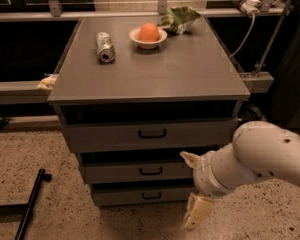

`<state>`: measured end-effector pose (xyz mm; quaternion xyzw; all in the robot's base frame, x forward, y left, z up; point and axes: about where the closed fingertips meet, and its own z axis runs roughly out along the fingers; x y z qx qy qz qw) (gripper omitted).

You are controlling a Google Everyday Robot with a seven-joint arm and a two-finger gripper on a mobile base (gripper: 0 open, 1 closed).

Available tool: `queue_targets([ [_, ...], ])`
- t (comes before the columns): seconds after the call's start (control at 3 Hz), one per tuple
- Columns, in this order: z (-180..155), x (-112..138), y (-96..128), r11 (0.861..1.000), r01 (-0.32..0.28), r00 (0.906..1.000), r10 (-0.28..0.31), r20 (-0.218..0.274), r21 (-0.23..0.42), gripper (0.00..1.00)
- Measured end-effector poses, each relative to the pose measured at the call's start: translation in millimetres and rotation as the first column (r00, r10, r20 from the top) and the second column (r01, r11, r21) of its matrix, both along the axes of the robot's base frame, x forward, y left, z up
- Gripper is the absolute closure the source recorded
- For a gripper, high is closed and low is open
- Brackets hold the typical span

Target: Open middle drawer

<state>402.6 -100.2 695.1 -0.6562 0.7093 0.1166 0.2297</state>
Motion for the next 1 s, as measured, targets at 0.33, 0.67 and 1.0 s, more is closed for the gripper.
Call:
queue_targets([
  [0.33, -51, 32, -8, 0.998, -0.059, 0.996, 0.06, 0.067, -0.021, 0.0],
  [0.67, -106, 66, -18, 0.995, -0.094, 0.9925, 0.095, 0.077, -0.017, 0.0],
  [1.0, -164, 91, -36, 0.997, -0.079, 0.9961, 0.079, 0.038, 0.009, 0.0],
])
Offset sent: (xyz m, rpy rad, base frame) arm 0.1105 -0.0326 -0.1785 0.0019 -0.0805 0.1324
